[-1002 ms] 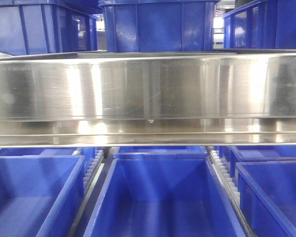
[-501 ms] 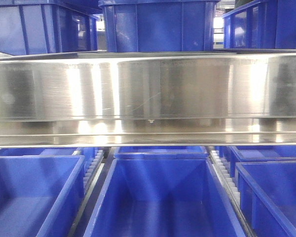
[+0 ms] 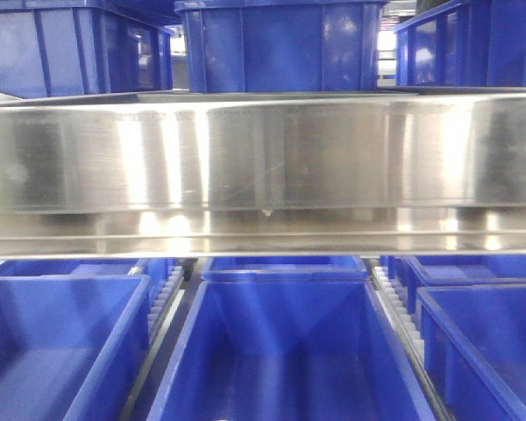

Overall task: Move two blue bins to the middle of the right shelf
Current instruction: 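Pull the held bin back away from the shelf with both grippers, then turn the base away from the shelf carrying the bin in both grippers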

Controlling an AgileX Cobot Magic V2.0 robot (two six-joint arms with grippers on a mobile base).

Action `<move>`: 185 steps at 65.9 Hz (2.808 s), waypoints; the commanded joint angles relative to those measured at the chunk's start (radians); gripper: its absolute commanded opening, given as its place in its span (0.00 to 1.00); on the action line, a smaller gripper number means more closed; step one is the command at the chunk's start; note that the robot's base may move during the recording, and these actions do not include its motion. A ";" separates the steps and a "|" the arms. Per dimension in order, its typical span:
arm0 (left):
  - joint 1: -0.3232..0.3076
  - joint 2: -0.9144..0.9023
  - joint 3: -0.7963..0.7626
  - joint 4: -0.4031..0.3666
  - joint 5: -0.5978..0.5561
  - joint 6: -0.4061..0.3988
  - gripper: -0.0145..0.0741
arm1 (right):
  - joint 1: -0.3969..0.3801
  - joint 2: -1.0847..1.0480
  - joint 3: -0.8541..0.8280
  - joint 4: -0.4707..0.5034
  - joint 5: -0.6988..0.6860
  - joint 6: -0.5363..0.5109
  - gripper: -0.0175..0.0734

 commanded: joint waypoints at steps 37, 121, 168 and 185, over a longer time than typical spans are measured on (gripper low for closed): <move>-0.005 -0.021 -0.017 -0.030 -0.164 0.016 0.04 | 0.001 -0.014 -0.018 0.034 -0.096 0.000 0.02; -0.005 -0.021 -0.017 -0.030 -0.229 0.016 0.04 | 0.001 -0.014 -0.018 0.034 -0.098 0.000 0.02; -0.005 -0.021 -0.017 -0.025 -0.229 0.016 0.04 | 0.001 -0.014 -0.018 0.034 -0.098 0.000 0.02; -0.005 -0.021 -0.017 -0.025 -0.229 0.016 0.04 | 0.001 -0.014 -0.018 0.034 -0.098 0.000 0.02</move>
